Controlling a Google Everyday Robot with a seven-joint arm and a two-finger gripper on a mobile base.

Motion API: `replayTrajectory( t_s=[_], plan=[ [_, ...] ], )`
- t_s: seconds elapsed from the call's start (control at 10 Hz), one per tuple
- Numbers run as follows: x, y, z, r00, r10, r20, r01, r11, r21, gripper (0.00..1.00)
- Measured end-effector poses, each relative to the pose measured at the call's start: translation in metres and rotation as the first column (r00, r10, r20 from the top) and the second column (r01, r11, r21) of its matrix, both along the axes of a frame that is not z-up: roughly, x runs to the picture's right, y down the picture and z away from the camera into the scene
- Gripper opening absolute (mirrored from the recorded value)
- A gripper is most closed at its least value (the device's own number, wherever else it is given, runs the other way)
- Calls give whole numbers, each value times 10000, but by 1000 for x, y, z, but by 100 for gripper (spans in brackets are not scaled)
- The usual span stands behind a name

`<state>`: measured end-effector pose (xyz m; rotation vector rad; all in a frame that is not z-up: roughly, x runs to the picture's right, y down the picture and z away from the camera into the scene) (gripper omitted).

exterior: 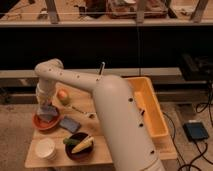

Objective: Wipe red bowl with towel

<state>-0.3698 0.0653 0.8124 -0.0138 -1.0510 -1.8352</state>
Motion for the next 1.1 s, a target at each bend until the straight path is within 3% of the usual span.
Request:
replayTrajectory(
  t_s=[0.2, 0.6, 0.9, 1.1],
  plan=[
    [-15, 4, -4, 9995, -184, 241, 183, 9998, 20, 0],
    [-26, 37, -20, 9967, -405, 708, 428, 9986, -300, 0],
    [-14, 61, -40, 9945, -580, 872, 620, 9971, -443, 0],
    [10, 70, -37, 9963, -580, 635, 619, 9961, -624, 0]
  ],
)
